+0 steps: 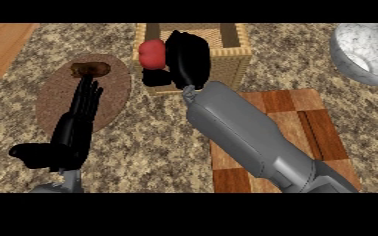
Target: Pick the bell pepper from the cutting board and place it in the basket
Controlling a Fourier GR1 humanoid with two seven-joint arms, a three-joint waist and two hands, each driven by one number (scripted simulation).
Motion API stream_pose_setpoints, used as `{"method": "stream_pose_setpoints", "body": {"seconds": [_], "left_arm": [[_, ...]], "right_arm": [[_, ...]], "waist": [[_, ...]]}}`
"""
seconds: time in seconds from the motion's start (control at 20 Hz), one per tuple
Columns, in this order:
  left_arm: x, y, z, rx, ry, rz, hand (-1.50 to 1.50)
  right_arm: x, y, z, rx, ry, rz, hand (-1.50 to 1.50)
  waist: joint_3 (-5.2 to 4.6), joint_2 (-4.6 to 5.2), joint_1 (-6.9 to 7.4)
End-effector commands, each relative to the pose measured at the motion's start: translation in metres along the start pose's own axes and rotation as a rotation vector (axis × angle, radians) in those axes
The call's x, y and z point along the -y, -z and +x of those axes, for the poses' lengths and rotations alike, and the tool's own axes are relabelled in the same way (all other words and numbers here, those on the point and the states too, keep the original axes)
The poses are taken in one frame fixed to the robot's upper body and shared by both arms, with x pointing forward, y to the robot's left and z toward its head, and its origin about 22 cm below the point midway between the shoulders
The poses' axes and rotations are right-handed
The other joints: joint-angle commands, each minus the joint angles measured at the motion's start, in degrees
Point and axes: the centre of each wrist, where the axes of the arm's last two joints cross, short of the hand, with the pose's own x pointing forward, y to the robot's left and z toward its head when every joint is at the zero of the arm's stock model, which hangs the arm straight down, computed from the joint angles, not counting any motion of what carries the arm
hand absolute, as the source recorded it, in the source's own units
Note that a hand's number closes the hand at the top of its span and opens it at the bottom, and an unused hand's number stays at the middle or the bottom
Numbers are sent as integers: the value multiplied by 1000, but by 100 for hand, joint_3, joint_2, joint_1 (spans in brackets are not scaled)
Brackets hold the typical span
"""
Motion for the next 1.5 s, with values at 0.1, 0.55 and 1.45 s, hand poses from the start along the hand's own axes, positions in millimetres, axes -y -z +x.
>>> {"method": "stream_pose_setpoints", "body": {"seconds": [0.1, 0.55, 1.45], "left_arm": [[3, -14, -22, 2, -20, 4, 0], [3, -3, -3, -13, 8, -6, 0], [-8, -1, -15, -24, 3, 4, 0]], "right_arm": [[-8, 6, -20, -76, 9, 7, 150], [-20, 14, -73, -157, -8, 43, -150], [1, 31, -66, -41, 162, -293, -150]], "waist": [[-2, 97, -31], [3, 117, -30], [-2, 98, -52]]}}
